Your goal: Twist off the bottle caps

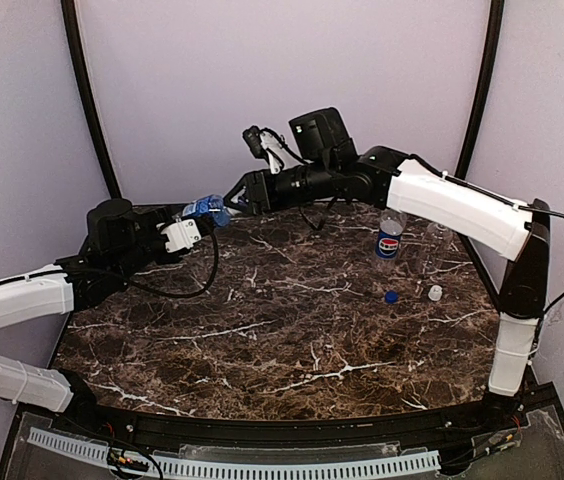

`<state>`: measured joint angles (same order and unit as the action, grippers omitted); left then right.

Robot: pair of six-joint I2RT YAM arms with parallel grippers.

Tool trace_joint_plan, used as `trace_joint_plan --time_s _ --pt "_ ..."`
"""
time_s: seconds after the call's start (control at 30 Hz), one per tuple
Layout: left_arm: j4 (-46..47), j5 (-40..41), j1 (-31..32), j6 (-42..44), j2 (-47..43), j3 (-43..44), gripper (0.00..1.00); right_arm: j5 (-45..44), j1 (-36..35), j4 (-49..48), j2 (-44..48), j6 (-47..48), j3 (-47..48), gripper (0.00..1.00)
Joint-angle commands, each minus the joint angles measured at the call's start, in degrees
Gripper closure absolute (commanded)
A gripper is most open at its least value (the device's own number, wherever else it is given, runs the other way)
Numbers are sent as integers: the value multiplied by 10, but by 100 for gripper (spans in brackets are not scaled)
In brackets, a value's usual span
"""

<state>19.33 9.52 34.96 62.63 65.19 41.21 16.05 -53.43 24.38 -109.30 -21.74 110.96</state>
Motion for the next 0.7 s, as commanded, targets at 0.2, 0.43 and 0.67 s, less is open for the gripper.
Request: trace_joint_plan --time_s 0.2,0.43,0.67 --pt "17 0 3 -5 -6 8 52 28 11 -11 2 -9 -3 54" --pt "20 -7 3 -9 -7 5 52 32 14 -16 7 -7 -10 71" --pt "18 -11 2 -17 -9 7 52 61 16 -13 0 4 -5 83"
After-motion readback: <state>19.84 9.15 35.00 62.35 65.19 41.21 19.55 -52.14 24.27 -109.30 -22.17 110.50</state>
